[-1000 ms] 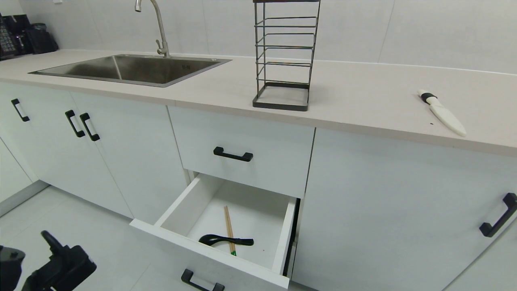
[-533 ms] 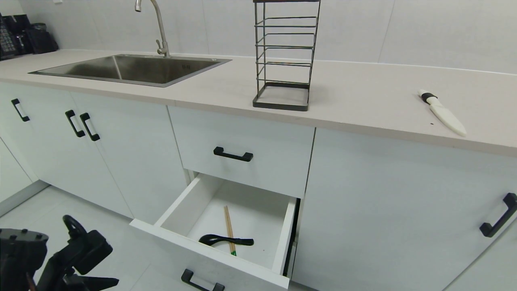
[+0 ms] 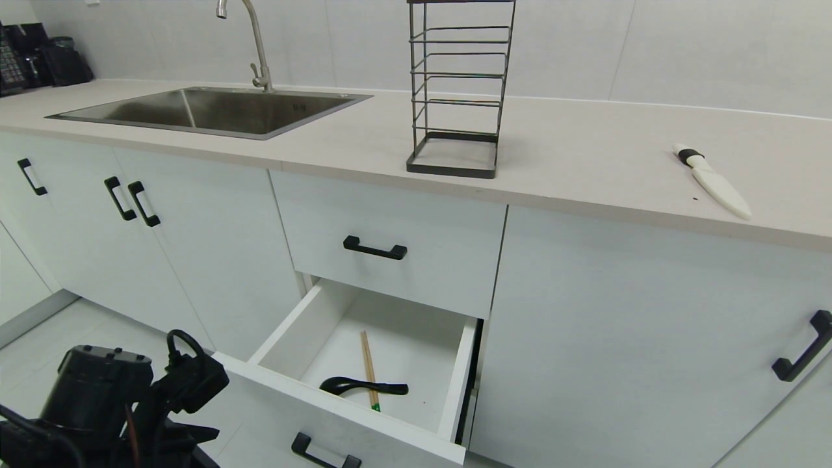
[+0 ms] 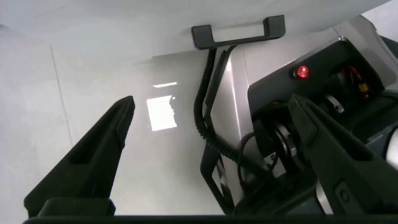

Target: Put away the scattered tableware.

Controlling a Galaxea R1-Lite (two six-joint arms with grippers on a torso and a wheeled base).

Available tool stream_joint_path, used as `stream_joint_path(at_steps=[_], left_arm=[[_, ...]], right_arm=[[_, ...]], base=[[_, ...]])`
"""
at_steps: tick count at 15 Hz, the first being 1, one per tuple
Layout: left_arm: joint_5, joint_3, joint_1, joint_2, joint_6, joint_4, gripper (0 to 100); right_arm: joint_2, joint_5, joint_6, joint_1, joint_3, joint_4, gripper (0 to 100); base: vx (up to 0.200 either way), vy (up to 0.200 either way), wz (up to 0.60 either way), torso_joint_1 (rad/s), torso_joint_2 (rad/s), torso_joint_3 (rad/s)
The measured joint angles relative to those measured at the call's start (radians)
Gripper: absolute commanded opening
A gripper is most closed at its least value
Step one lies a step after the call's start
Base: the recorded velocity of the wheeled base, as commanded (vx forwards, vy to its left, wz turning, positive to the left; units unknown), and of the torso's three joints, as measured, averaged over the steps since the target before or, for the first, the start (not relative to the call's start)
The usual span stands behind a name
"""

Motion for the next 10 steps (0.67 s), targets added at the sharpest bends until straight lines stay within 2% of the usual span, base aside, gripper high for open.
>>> stream_joint_path(at_steps=[4, 10], left_arm=[[-0.002, 0.003, -0.003, 0.078, 0.002, -0.071, 100], [-0.005, 0.043, -0.002, 0.266, 0.001, -0.431, 100]], right_arm=[[0.0, 0.0, 0.0, 0.0, 0.0, 0.0, 100], [0.0, 0.0, 0.0, 0.0, 0.0, 0.0, 100]], base=[[0.0, 0.0, 0.0, 0.0, 0.0, 0.0], [0.0, 0.0, 0.0, 0.0, 0.0, 0.0]])
